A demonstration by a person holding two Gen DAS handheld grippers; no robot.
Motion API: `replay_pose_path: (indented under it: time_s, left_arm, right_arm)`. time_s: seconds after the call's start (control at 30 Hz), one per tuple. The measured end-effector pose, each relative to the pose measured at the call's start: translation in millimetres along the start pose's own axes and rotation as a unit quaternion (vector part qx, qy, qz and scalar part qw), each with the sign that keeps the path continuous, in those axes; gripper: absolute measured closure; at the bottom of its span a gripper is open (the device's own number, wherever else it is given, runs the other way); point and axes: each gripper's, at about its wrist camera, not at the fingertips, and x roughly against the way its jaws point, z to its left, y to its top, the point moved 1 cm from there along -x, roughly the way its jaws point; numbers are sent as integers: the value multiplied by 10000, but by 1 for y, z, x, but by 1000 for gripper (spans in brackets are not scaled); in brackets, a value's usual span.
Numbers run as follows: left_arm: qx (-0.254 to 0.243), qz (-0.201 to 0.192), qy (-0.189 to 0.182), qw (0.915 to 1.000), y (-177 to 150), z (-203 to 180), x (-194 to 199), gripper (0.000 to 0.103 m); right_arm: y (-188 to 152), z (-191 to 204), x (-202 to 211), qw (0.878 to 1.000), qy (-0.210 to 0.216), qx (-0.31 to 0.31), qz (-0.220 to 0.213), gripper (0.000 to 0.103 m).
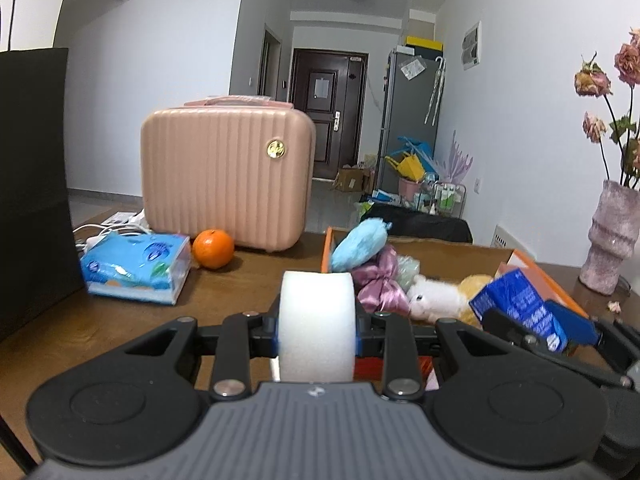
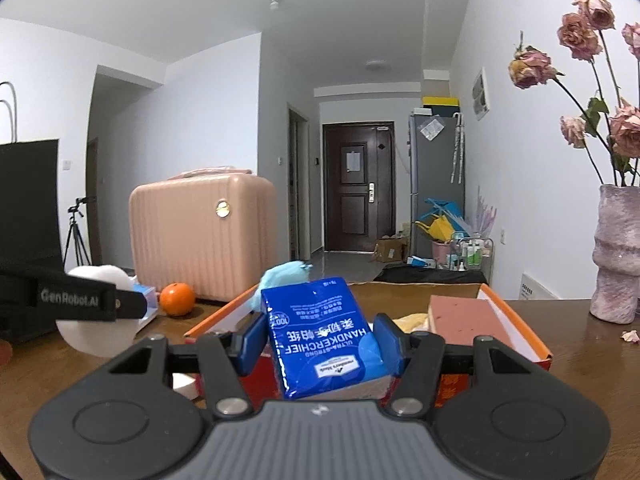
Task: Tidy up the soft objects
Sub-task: 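Carry the white foam roll and blue tissue pack over the box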
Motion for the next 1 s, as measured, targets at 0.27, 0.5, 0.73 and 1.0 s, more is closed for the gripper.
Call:
replay_pose_path:
  time_s: [0.27,0.5,0.73,1.0]
  left_arm:
    - [108,-100,-206,9997,15,-23,-18,73]
    - [138,-138,-334,9993,25,-39,-39,73]
    - [129,-157,-484,9986,32,-54,-63,73]
    - [34,-117,-625,9980,35,-66,-91,73]
  right_arm:
    - [8,-17,-5,9996,-191,-39,-212,46]
    - [15,-34,-15,9985,-423,-128,-328,46]
    - [17,-47,-30,9972,-616,-191,-366,46]
    - [20,-64,-54,9951,-841,-293,-438,46]
